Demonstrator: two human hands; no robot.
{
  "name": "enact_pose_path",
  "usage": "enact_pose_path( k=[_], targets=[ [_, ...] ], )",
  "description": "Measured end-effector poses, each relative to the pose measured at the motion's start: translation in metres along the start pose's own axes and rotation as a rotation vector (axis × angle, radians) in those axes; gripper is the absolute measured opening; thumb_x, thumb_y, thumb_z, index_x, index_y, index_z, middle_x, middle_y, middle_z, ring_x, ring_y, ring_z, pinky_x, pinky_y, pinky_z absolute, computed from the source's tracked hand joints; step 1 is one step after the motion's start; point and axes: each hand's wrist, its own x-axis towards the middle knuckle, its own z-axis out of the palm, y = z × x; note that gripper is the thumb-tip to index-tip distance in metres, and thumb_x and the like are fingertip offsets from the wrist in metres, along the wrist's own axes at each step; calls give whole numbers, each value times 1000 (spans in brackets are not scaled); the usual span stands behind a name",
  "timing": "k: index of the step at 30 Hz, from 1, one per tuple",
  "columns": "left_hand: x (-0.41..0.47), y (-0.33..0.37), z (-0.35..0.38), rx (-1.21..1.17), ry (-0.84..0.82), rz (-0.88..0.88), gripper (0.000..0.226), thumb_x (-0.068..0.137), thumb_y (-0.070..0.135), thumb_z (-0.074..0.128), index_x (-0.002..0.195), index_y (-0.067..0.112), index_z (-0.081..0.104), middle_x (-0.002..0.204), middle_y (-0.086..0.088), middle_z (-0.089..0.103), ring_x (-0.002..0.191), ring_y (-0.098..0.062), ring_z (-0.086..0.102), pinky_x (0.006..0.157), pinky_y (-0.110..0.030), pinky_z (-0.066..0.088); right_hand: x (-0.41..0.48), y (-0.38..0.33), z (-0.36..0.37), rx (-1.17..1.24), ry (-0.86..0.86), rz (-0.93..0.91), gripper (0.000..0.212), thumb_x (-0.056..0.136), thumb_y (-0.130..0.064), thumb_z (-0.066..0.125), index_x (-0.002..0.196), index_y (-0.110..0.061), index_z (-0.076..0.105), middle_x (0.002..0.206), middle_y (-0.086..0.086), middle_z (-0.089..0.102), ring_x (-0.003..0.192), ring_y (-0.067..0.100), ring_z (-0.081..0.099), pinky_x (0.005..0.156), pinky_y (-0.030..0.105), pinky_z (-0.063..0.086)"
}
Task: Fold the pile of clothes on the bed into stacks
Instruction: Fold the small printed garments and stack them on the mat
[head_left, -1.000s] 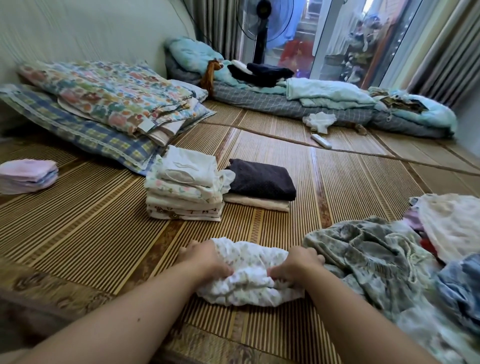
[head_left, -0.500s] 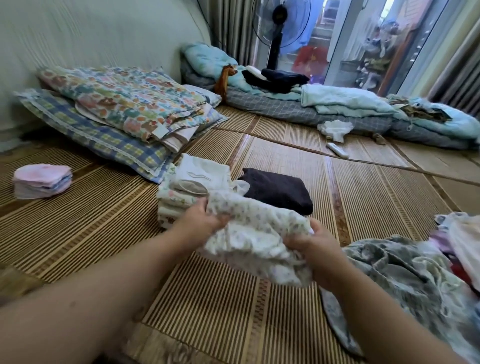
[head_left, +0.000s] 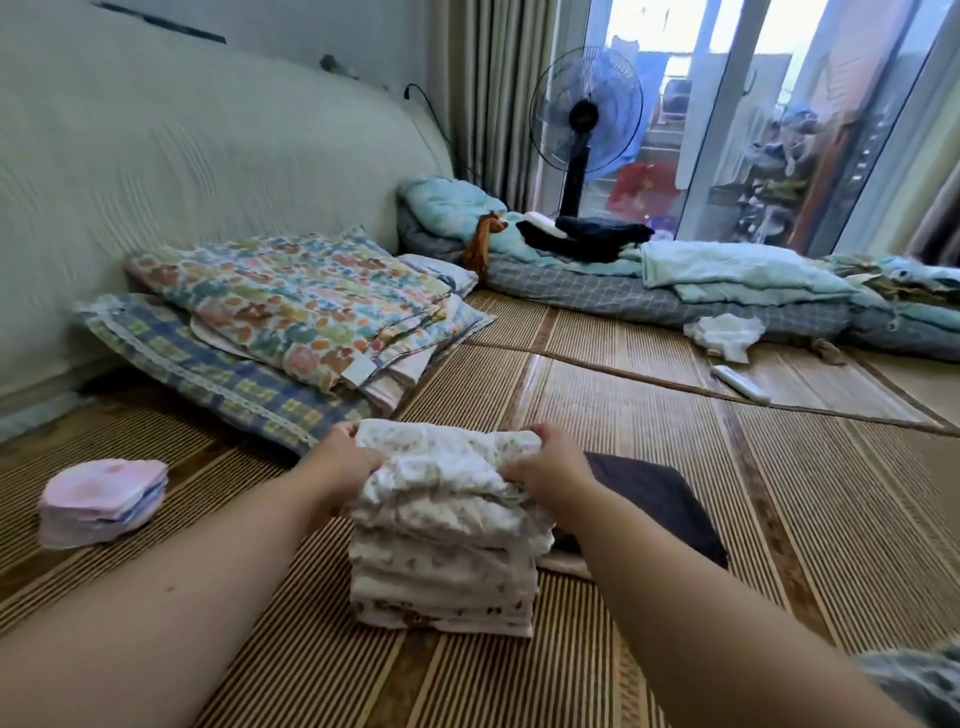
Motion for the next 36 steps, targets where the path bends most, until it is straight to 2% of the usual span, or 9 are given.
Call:
enact_pose_path(
  k=[3,8,14,19,22,26,30,33,36],
  targets=[
    [6,-23,17,277,55,65,57,97,31,53,147,21,28,133,-14,54,114,-35,54,92,-39,45,11,21,9,-131,17,-13,52,81,-14,73,128,-21,53,112,3,63,97,21,61,81,37,55],
    [8,-47,32,310,83,113,63,98,34,51,150,18,20,140,-15,51,118,-37,53,83,-37,40,13,37,16,-198,47,-35,69,85,-24,74,144,-20,40,136,6,54,121,25,53,97,37,48],
    [-9,-31,10,401,142,242,80,92,44,57,154,17,13,150,-17,36,133,-35,39,103,-44,36,-10,24,3,-51,147,-111,68,83,-27,76,143,-27,44,147,2,44,131,23,45,106,44,44],
    [-51,-1,12,569,173,358,78,90,55,54,153,22,22,157,-17,19,143,-34,17,114,-44,19,-50,4,-19,-21,102,-206,64,83,-28,75,141,-27,48,144,-2,46,132,18,44,106,33,38],
    [-88,15,27,572,91,423,70,89,54,55,150,30,29,157,-14,18,142,-35,16,113,-46,20,-88,-3,-38,-40,91,-259,61,83,-27,75,139,-28,50,137,-2,53,125,12,49,104,32,43],
    [-147,22,71,567,-32,536,66,87,50,59,146,34,35,157,-10,23,142,-32,20,113,-44,21,-154,5,-73,-35,76,-319,57,84,-22,74,136,-28,52,109,-27,54,86,-17,50,67,-1,40],
    [-222,8,146,596,-260,675,66,87,51,60,146,38,34,157,-5,26,144,-26,22,115,-44,22,-232,56,-125,-150,180,-318,57,83,-28,72,136,-31,50,118,-20,54,104,-11,50,86,14,44],
    [-273,-9,202,623,-410,740,69,84,52,62,145,43,31,158,3,23,145,-21,18,116,-44,21,-276,104,-164,-317,309,-245,65,81,-29,74,140,-32,46,134,-7,51,124,9,46,104,34,42],
    [-309,-25,253,720,-533,754,73,83,54,61,147,45,25,159,4,18,146,-19,13,117,-45,20,-309,153,-208,-519,373,-149,72,81,-35,73,145,-30,41,140,-2,47,128,16,44,108,36,38]
  ],
)
